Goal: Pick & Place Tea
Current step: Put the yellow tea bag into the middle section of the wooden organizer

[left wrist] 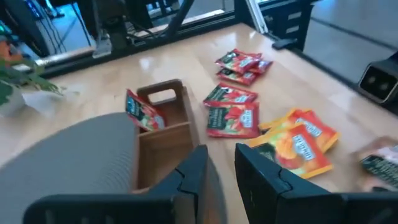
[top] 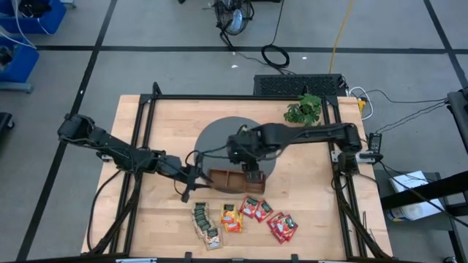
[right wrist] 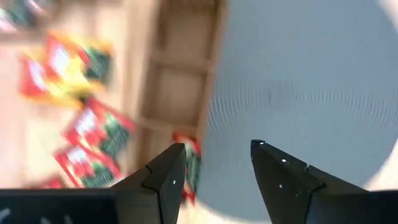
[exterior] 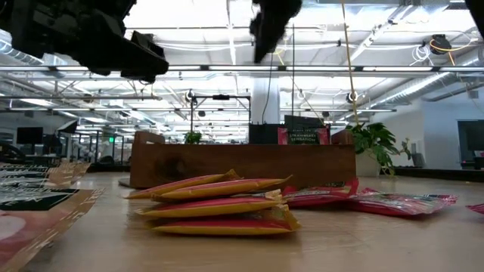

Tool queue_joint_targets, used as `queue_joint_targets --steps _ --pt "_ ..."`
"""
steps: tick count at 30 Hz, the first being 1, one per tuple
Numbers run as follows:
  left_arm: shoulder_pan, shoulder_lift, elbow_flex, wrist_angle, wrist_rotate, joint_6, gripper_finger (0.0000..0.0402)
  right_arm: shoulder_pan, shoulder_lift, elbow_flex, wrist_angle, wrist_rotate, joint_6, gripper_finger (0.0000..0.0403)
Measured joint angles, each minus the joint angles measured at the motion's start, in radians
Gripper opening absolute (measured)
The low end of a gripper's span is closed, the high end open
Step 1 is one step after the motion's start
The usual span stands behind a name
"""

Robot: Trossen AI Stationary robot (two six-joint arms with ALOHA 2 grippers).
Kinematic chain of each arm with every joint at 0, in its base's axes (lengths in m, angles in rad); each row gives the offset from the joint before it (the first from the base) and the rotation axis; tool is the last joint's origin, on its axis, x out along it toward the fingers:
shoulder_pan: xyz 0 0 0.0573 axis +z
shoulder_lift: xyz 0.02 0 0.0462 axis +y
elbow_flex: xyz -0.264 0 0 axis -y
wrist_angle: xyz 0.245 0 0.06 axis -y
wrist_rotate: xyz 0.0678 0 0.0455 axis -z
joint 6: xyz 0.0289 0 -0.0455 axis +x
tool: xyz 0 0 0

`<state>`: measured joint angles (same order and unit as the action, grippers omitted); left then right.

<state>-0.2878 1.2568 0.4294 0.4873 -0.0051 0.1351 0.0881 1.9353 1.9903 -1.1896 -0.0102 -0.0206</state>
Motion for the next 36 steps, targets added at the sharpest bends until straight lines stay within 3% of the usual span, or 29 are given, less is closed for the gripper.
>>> queue_joint_targets --steps 8,14,17,22,28,36 --pt "-0.137 0.021 0.0 -0.006 -0.109 -0.084 0.0088 0.166 -0.043 -0.24 0.394 -0.042 -0.019 0.0171" --pt "-0.218 0.068 0.001 0.008 -0.182 -0.206 0.0088 0.273 -0.042 -0.468 0.764 0.038 0.015 0.0171" --pt "-0.247 0.089 0.001 -0.004 -0.191 -0.282 0.0088 0.301 -0.042 -0.537 0.887 0.039 0.082 0.0171" --pt "-0.301 0.121 0.001 0.001 -0.288 -0.347 0.0088 0.327 -0.044 -0.642 1.066 0.035 0.211 0.0171" --pt "-0.305 0.171 0.079 -0.01 -0.312 -0.338 0.0088 0.292 -0.043 -0.743 1.171 0.036 0.338 0.0171" --pt "-0.317 0.417 0.323 -0.169 -0.259 -0.277 0.0088 0.24 -0.043 -0.801 1.169 -0.054 0.507 0.0171"
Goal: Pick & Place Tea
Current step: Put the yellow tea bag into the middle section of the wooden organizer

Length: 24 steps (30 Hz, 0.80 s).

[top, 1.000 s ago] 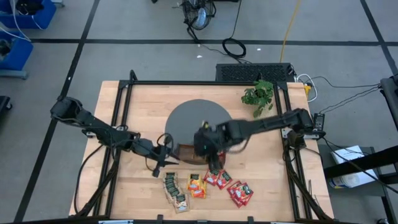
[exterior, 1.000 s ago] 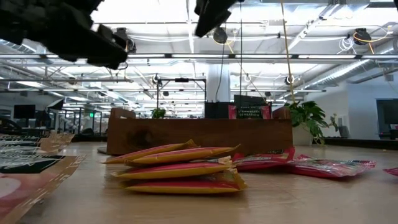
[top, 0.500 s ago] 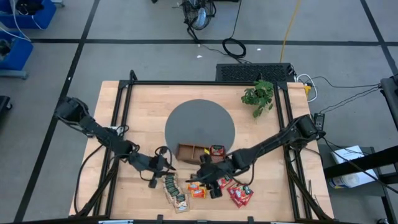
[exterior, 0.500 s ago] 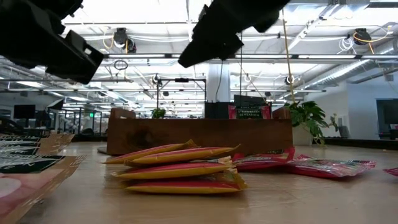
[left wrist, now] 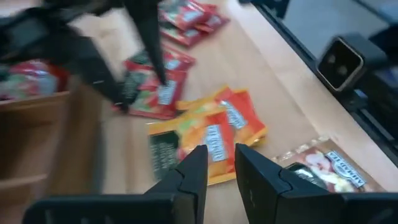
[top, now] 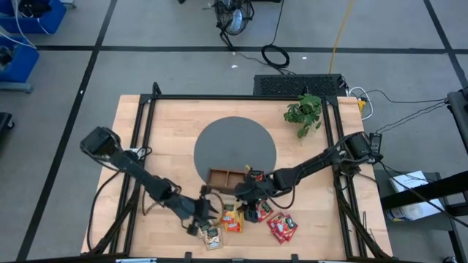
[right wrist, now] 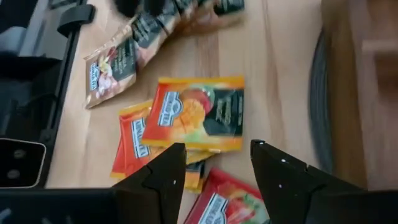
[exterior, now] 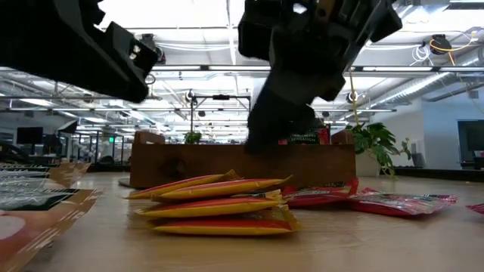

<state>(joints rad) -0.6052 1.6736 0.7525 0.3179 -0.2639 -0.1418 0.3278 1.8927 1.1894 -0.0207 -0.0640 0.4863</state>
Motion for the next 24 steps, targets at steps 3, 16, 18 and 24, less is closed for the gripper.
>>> queue_joint_targets --steps 3,16,18,24 --pt "-0.001 0.044 0.05 -0.026 0.0 0.005 0.0088 0.001 0.0 -0.003 -0.006 -0.04 0.038 0.0171" --pt "0.038 0.185 0.124 -0.038 0.048 -0.075 0.0088 0.008 0.022 -0.003 -0.011 -0.044 0.139 0.0171" --pt "0.039 0.195 0.124 -0.04 0.054 -0.07 0.0088 0.007 0.038 0.0 -0.002 -0.04 0.142 0.0171" --pt "0.043 0.2 0.124 -0.045 0.057 -0.07 0.0088 -0.016 0.098 0.001 0.048 -0.059 0.153 0.0171"
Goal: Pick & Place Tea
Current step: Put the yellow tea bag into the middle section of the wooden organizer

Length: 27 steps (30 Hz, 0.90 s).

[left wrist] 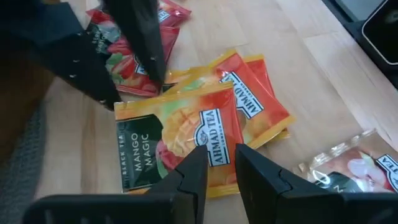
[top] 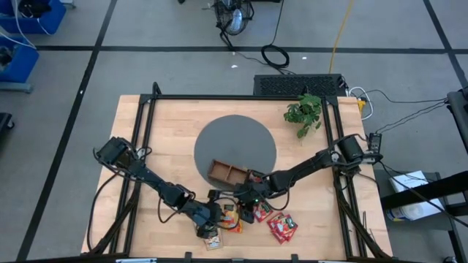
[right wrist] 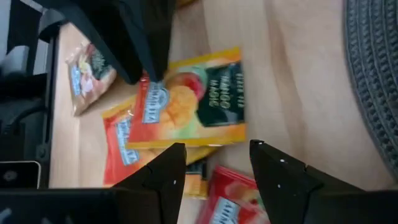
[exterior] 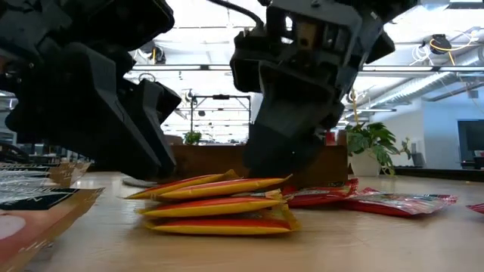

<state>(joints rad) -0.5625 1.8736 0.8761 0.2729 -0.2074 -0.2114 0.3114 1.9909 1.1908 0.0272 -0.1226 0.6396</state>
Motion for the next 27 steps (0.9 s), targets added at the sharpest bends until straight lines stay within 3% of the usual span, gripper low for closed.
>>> queue_joint_targets --steps 10,18,27 --pt "0.032 0.036 -0.001 0.002 0.017 -0.001 0.0088 -0.014 0.007 -0.001 0.026 -0.007 0.0 0.017" --pt "0.066 0.079 0.0 0.072 0.052 -0.001 0.0088 -0.014 0.008 -0.002 0.004 -0.012 -0.012 0.0146" --pt "0.069 0.079 0.0 0.072 0.053 0.006 0.0088 -0.027 -0.036 -0.006 -0.07 -0.122 0.019 0.0117"
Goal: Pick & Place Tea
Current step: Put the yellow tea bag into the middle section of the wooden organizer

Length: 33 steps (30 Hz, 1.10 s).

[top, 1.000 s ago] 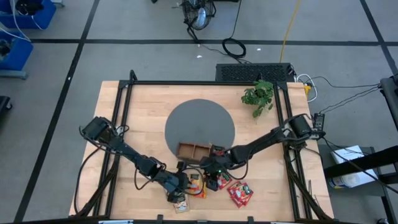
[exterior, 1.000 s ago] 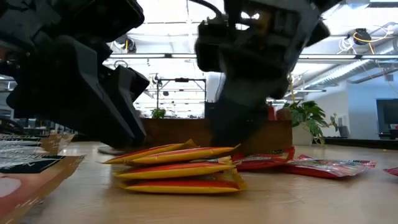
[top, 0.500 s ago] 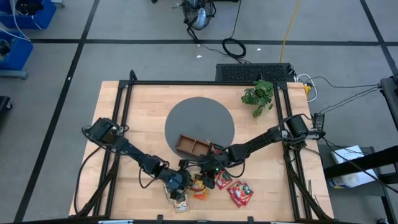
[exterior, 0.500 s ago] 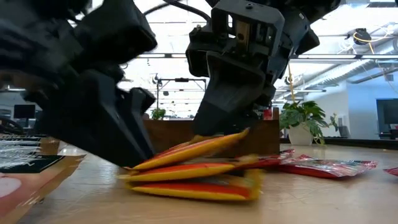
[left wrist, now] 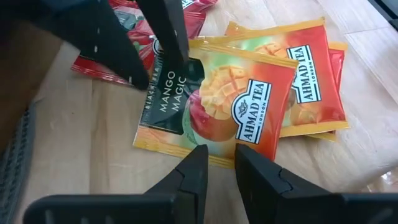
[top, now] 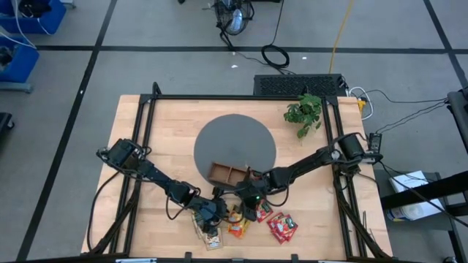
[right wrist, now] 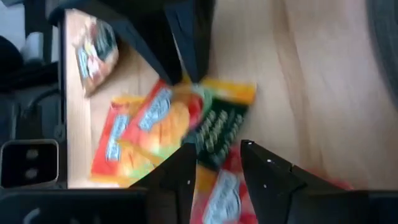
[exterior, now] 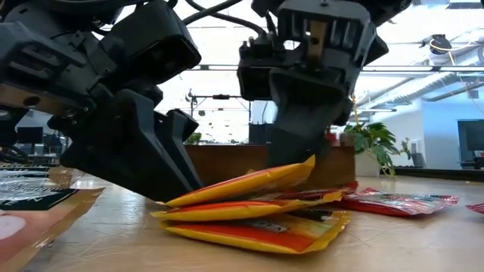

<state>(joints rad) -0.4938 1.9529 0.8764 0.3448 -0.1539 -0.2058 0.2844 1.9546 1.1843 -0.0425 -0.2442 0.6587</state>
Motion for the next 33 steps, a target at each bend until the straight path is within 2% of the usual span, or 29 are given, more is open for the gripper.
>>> queue_joint_targets --steps 4,11,18,21,33 --pt "0.0 0.0 0.0 0.0 -0.002 0.001 0.0088 -0.013 -0.071 -0.001 -0.077 0.004 -0.002 0.0117" --pt "0.0 0.0 0.0 -0.001 -0.004 0.011 0.0088 0.001 -0.154 0.002 -0.093 0.034 0.023 0.0116" --pt "0.0 0.001 -0.001 0.007 -0.004 0.014 0.0088 0.076 -0.122 0.004 -0.158 0.038 0.187 0.0116" --pt "0.0 0.001 -0.002 0.012 -0.004 0.014 0.0088 0.099 -0.108 0.004 -0.158 0.109 0.242 0.0116" --pt "0.002 0.002 -0.002 0.03 -0.004 0.045 0.0088 0.116 -0.1 0.002 -0.137 0.211 0.305 0.0116"
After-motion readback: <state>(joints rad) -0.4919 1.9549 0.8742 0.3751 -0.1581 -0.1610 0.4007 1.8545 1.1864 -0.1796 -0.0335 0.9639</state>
